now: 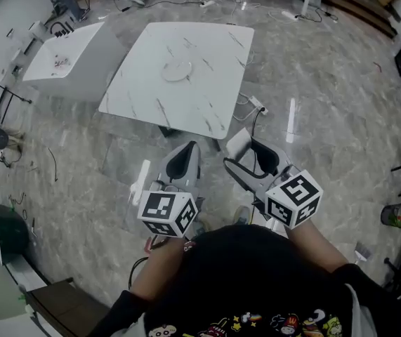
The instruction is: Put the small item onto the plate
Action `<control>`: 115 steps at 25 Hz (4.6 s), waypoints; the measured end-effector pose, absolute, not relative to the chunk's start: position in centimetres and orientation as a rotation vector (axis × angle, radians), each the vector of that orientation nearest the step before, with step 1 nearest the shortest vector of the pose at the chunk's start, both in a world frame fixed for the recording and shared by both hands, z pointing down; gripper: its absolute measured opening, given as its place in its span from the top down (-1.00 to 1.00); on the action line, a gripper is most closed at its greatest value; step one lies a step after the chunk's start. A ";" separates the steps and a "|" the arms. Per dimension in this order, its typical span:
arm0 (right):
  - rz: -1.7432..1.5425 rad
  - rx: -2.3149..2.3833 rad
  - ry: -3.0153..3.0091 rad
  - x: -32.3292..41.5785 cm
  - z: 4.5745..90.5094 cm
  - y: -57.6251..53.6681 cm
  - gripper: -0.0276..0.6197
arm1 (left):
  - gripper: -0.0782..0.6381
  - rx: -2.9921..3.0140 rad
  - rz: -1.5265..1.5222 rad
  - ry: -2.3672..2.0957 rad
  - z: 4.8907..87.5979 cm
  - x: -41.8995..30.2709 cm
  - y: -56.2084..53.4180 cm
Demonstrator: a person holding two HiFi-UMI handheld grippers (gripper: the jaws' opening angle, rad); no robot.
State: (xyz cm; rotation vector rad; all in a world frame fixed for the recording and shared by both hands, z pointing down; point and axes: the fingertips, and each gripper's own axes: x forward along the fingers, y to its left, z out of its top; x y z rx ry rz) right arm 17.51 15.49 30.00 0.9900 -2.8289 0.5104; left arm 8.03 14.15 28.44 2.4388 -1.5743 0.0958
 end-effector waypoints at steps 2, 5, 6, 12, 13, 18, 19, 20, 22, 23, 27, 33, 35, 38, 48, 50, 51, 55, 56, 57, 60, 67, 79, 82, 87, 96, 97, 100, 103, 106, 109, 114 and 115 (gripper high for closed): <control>0.518 0.963 -2.829 18.8 30.7 15.2 -0.09 | 0.78 2.422 0.109 -1.587 29.0 9.3 14.1; 0.523 0.931 -2.839 20.1 31.4 14.6 -0.09 | 0.78 2.407 0.162 -1.584 29.9 10.9 14.1; 0.528 0.923 -2.844 20.4 31.5 14.4 -0.09 | 0.78 2.402 0.184 -1.582 30.3 11.3 14.2; 0.551 0.924 -2.875 21.8 31.7 14.1 -0.09 | 0.78 2.408 0.256 -1.589 30.2 12.8 14.1; 0.548 0.928 -2.878 22.0 31.6 14.1 -0.09 | 0.78 2.419 0.262 -1.589 29.9 13.1 14.0; 0.536 0.945 -2.889 22.1 31.3 14.3 -0.09 | 0.78 2.452 0.273 -1.575 29.2 13.6 13.7; 0.534 0.942 -2.889 21.9 31.3 14.4 -0.09 | 0.78 2.453 0.272 -1.574 29.2 13.6 13.8; 0.531 0.937 -2.889 21.7 31.3 14.4 -0.09 | 0.78 2.454 0.270 -1.574 29.2 13.4 13.8; 0.522 0.927 -2.887 21.1 31.2 14.5 -0.09 | 0.78 2.453 0.259 -1.577 29.3 12.9 13.8; 0.516 0.924 -2.885 20.7 31.3 14.4 -0.09 | 0.78 2.451 0.251 -1.577 29.4 12.6 13.7; 0.502 0.920 -2.860 19.0 31.9 13.6 -0.09 | 0.78 2.433 0.217 -1.583 30.2 10.7 12.7; 0.507 0.913 -2.817 15.9 32.5 10.6 -0.09 | 0.78 2.400 0.167 -1.585 30.8 7.2 9.9; 0.518 0.917 -2.805 14.7 32.9 9.3 -0.09 | 0.78 2.391 0.160 -1.584 31.1 5.9 8.7; 0.534 0.918 -2.788 12.8 33.2 7.5 -0.09 | 0.78 2.377 0.156 -1.583 31.5 3.9 6.9; 0.556 0.943 -2.745 7.3 34.1 1.4 -0.09 | 0.78 2.356 0.141 -1.552 32.8 -1.5 1.0; 0.554 0.956 -2.740 6.1 34.0 0.1 -0.09 | 0.78 2.356 0.143 -1.542 32.8 -2.8 -0.3; 0.554 0.965 -2.737 5.5 33.9 -0.6 -0.09 | 0.78 2.356 0.143 -1.537 32.8 -3.4 -0.9; 0.548 1.010 -2.723 3.7 33.4 -2.9 -0.09 | 0.78 2.365 0.133 -1.516 32.6 -5.6 -3.3; 0.545 1.019 -2.717 3.3 33.3 -3.4 -0.09 | 0.78 2.370 0.129 -1.508 32.5 -6.0 -3.8; 0.541 1.028 -2.711 2.9 33.2 -3.8 -0.09 | 0.78 2.377 0.125 -1.499 32.4 -6.5 -4.3; 0.535 1.053 -2.694 1.2 33.1 -4.9 -0.09 | 0.78 2.393 0.115 -1.474 32.3 -8.2 -5.8; 0.538 1.106 -2.652 -2.1 33.2 -6.9 -0.09 | 0.78 2.426 0.101 -1.411 32.5 -11.1 -8.6; 0.529 1.108 -2.623 -4.4 34.7 -9.3 -0.09 | 0.78 2.425 0.071 -1.402 33.5 -13.2 -11.4; 0.555 1.097 -2.609 -4.1 35.5 -9.4 -0.09 | 0.78 2.407 0.075 -1.399 34.0 -13.1 -11.4; 0.552 1.078 -2.627 -4.0 34.8 -10.6 -0.09 | 0.78 2.408 0.078 -1.433 32.8 -13.2 -12.4; 0.564 0.963 -2.641 -2.0 35.9 -14.6 -0.09 | 0.78 2.338 0.117 -1.528 33.7 -11.7 -15.4; 0.570 0.945 -2.640 -1.8 36.2 -15.1 -0.09 | 0.78 2.323 0.121 -1.540 34.0 -11.5 -15.8; 0.570 0.902 -2.637 -1.3 37.1 -17.2 -0.09 | 0.78 2.286 0.122 -1.569 35.0 -11.0 -17.6; 0.562 0.853 -2.632 -1.3 37.9 -19.3 -0.09 | 0.78 2.246 0.120 -1.597 35.9 -10.8 -19.4; 0.572 0.784 -2.618 -1.4 39.0 -20.5 -0.09 | 0.78 2.196 0.120 -1.631 36.6 -10.6 -20.4; 0.572 0.734 -2.607 -1.7 40.1 -21.9 -0.09 | 0.78 2.160 0.125 -1.659 37.6 -10.6 -21.7; 0.596 0.655 -2.594 -2.7 41.8 -24.4 -0.09 | 0.78 2.093 0.136 -1.690 39.6 -11.0 -23.7; 0.597 0.640 -2.590 -2.9 42.2 -24.7 -0.09 | 0.78 2.081 0.140 -1.696 40.0 -11.1 -23.9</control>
